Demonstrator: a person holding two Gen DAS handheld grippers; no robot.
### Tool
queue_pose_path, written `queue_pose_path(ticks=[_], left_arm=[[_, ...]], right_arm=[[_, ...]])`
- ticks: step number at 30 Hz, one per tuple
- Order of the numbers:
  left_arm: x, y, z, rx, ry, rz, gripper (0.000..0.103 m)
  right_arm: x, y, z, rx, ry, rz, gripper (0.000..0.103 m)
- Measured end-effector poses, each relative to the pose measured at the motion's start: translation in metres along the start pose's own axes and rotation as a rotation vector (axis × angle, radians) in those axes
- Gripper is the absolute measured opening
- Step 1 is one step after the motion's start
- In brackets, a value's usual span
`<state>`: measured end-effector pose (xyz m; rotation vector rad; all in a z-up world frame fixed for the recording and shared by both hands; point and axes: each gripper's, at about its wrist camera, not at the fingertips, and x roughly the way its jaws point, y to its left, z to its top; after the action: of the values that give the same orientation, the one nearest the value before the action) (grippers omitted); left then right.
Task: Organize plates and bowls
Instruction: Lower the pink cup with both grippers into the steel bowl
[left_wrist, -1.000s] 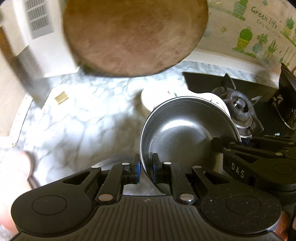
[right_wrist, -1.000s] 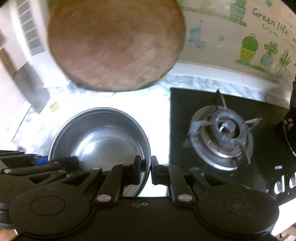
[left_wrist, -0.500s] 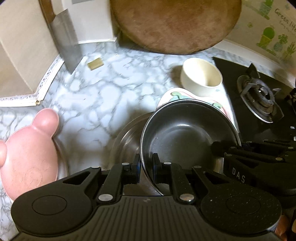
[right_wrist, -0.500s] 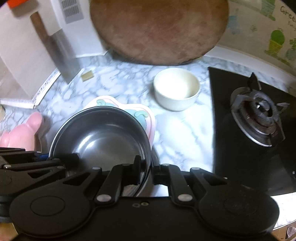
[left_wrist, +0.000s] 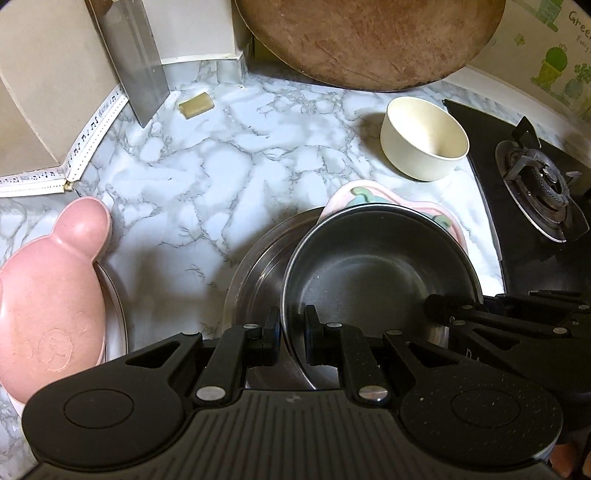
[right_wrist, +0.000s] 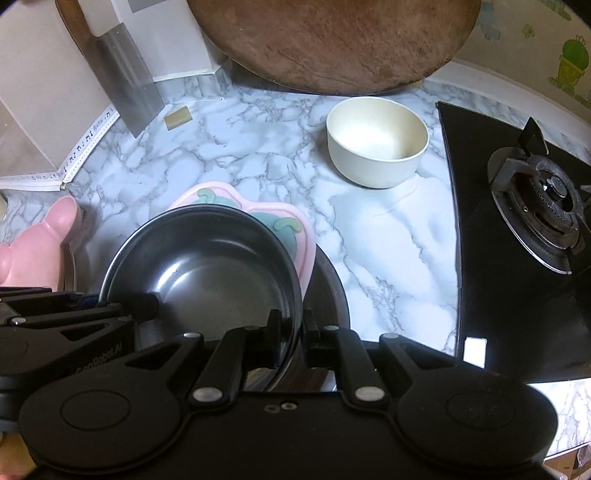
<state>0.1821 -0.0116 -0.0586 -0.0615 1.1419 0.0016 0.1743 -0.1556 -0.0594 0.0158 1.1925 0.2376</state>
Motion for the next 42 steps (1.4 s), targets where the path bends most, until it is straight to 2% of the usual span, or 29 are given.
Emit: queue_pose_path(ticks=[15,28,42], left_arm=[[0.02,0.003,-0.001,-0.007,0.021,-0.009,0.011],[0.022,0.007,-0.004,-0.011,0.006,-0.011,0.011],[-0.001,0.014,-0.011,0.012,-0.057,-0.04,0.011]], right_arm=[[0.017,-0.002,0.0,0.002,0.042,0.005,0.012],[0.021,-0.003,0.001,0.01,0.049,0.02,0.013],[-0.006,-0.004,-0.003,-0.04,-0.012,0.027,0.013]])
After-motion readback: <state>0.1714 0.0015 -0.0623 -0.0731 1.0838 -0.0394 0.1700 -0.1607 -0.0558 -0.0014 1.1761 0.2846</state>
